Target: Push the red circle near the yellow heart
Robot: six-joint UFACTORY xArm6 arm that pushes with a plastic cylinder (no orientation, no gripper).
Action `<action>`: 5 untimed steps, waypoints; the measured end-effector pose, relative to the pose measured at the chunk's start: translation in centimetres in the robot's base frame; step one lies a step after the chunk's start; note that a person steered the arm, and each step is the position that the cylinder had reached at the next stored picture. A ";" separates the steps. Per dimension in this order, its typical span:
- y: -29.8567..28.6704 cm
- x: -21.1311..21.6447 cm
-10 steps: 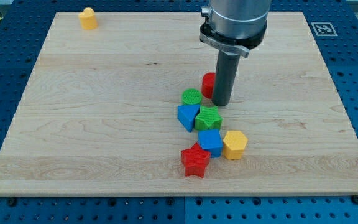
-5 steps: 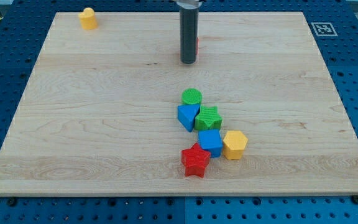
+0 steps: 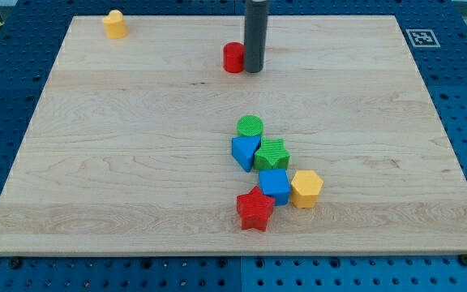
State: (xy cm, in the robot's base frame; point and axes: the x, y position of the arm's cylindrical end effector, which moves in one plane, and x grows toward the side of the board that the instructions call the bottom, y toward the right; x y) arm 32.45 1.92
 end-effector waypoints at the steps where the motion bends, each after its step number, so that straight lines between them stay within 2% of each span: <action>1: -1.2 -1.2; 3: -5.7 -2.0; 5: -9.5 -4.6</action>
State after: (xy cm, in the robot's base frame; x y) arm 27.89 -7.58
